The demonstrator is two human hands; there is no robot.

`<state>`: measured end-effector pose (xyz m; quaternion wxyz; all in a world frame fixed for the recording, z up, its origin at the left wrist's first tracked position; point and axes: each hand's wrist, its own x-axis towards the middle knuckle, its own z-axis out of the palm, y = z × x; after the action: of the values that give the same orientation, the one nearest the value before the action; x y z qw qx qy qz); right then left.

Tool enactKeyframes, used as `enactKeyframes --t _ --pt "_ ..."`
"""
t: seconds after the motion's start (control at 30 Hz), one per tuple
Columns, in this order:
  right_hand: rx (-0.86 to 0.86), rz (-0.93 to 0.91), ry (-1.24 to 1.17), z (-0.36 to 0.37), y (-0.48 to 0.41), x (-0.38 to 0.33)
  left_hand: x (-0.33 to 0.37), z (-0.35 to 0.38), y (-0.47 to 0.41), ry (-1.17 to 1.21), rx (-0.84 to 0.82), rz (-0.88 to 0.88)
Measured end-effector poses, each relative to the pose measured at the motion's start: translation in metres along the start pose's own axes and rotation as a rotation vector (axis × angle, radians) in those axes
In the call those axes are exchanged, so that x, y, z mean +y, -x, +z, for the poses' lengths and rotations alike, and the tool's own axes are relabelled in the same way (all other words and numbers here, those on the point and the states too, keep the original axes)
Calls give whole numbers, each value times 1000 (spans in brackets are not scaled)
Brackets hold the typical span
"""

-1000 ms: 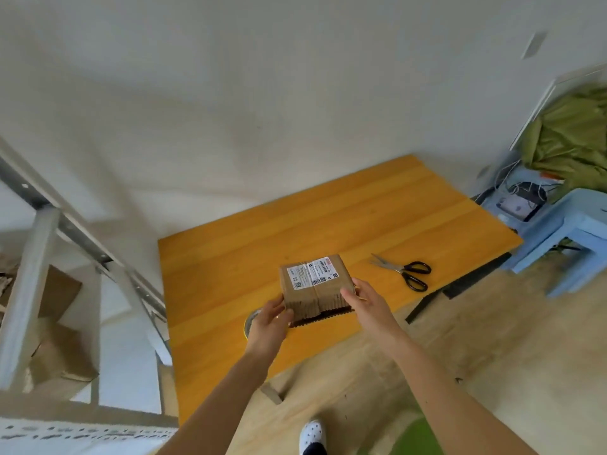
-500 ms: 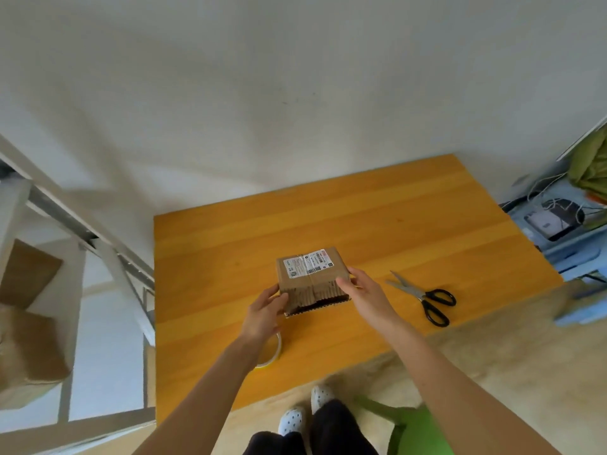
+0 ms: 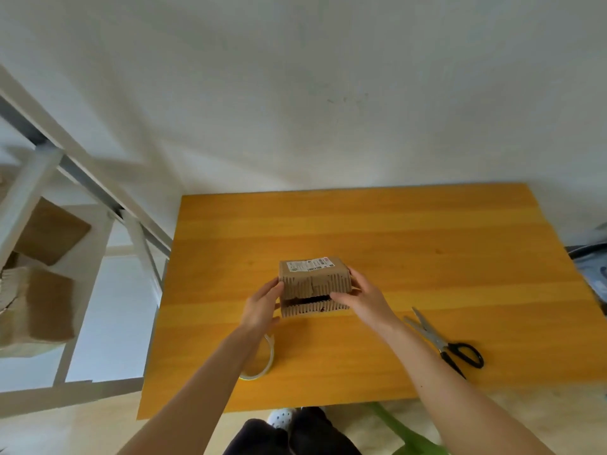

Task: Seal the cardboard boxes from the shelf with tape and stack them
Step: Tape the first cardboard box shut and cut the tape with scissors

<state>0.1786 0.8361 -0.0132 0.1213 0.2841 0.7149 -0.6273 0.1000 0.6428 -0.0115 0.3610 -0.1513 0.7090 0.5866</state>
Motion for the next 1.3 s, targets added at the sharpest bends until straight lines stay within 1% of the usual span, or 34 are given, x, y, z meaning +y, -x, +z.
enactKeyframes --t 0.3,0.4,0.5,0.53,0.6,0.7,0.73,0.8,0.87,0.93,1.0,1.1,1.2,1.3 --pt "38 -49 247 2 -29 -9 14 7 -22 -52 66 37" --pt "45 -81 313 7 -38 -10 16 6 -26 -59 64 87" --pt "90 -141 376 12 -45 -11 15 4 -29 -105 55 150" --pt "100 -164 403 14 -47 -11 13 3 -31 -167 61 178" --pt "111 -198 458 17 -52 -10 10 1 -34 -366 81 232" --pt "137 -227 507 20 -57 -8 7 1 -37 -738 118 281" --pt "157 -244 540 21 -58 -7 4 1 -38 -864 143 325" --pt "212 -312 658 22 -58 -3 -2 1 -41 -1099 188 500" --pt "238 -426 779 24 -57 0 -7 2 -42 -1283 162 656" --pt "199 -525 879 26 -58 5 -11 4 -45 -1426 131 724" --pt "144 -568 969 28 -58 9 -14 5 -50 -1508 127 726" --pt "85 -574 1113 31 -60 16 -17 5 -57 -1549 135 716" --pt "71 -587 1229 30 -63 21 -20 4 -61 -1538 133 724" --pt "59 -603 1282 28 -65 22 -21 4 -64 -1555 128 722"
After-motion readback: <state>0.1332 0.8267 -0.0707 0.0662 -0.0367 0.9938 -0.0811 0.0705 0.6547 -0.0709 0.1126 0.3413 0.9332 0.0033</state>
